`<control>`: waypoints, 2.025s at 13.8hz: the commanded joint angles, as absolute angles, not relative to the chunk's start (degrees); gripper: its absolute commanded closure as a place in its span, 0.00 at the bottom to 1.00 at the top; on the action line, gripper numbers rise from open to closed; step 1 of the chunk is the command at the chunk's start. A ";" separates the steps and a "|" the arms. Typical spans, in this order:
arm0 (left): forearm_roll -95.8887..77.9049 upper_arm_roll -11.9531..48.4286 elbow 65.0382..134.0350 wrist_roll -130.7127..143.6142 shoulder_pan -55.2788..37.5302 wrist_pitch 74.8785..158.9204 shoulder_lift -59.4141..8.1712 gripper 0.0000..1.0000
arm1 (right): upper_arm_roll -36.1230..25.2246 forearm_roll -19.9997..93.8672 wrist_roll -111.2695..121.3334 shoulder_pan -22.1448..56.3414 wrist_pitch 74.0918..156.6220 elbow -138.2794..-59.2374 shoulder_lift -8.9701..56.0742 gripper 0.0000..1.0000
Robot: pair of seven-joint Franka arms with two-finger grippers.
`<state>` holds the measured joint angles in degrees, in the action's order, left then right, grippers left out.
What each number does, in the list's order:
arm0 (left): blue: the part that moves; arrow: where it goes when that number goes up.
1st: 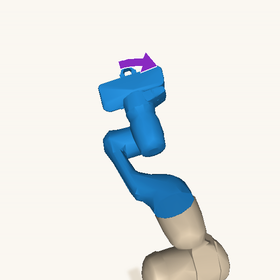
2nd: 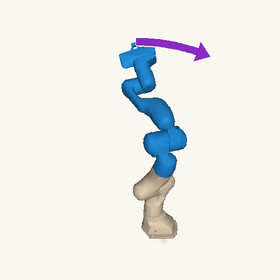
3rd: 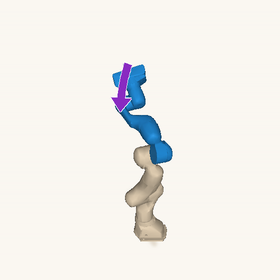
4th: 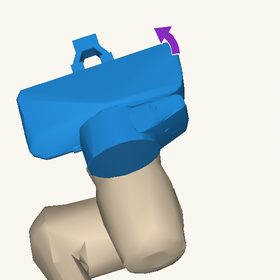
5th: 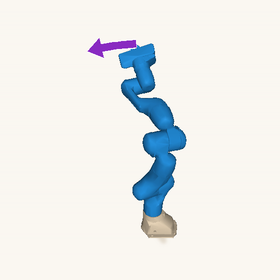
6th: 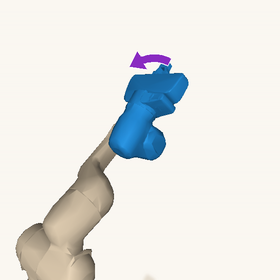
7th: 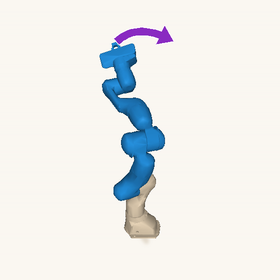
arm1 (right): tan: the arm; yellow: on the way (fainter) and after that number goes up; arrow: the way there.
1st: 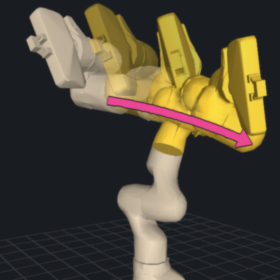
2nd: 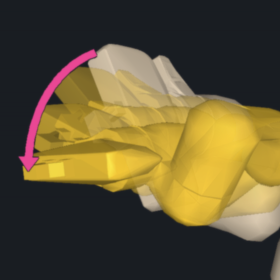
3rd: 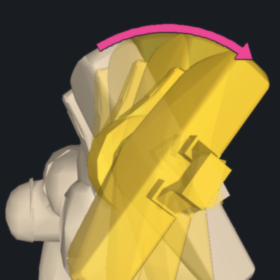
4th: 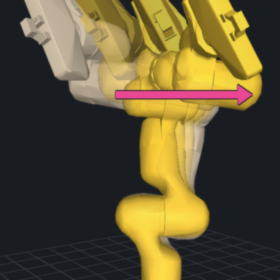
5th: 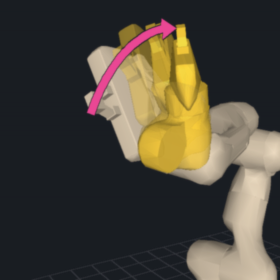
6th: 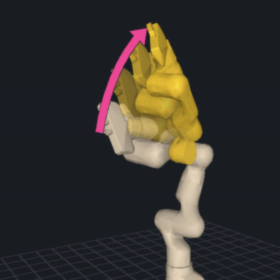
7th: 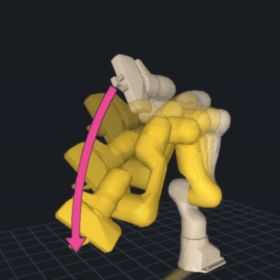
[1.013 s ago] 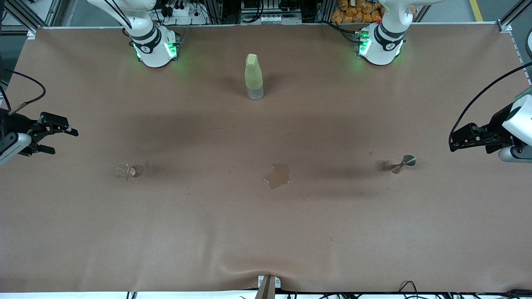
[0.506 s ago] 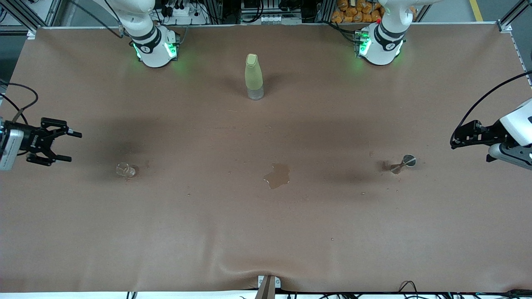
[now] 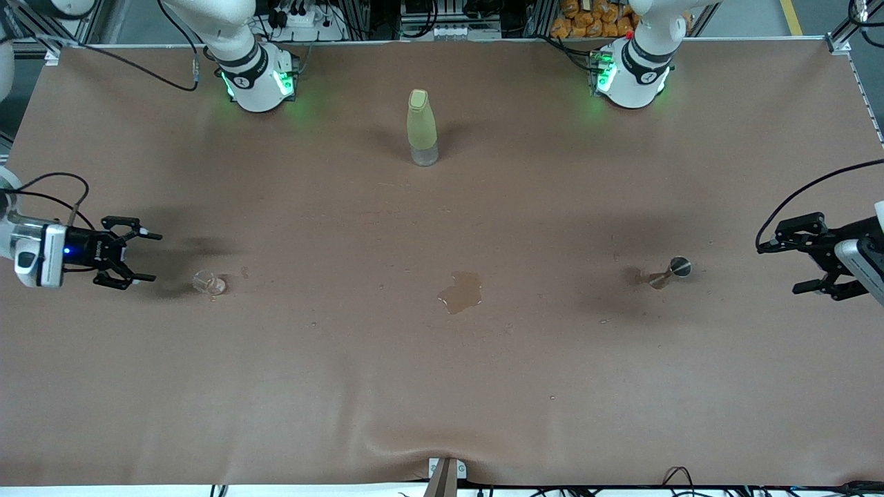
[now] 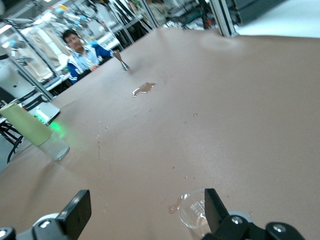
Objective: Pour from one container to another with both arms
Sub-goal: 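Grasp the glass beaker with the right gripper while the left gripper grasps the jigger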
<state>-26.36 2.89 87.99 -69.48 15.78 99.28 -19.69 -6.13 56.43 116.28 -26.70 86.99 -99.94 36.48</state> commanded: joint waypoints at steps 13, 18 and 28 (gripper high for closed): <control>-42.28 3.34 87.27 -127.95 23.90 87.45 -40.42 0.00 | -5.10 67.59 139.83 -28.57 79.89 -84.20 59.76 0.00; -42.80 3.52 87.28 -135.42 24.26 87.28 -44.64 0.00 | -2.82 67.59 142.65 -28.39 79.81 -83.76 61.26 0.00; -45.26 3.52 87.36 -142.38 23.91 87.36 -49.83 0.00 | -2.64 67.32 144.49 -28.04 79.72 -83.85 62.05 0.38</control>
<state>-44.03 3.16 88.29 -141.03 23.80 88.45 -49.11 -2.96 66.54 143.84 -27.77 80.58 -85.51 60.72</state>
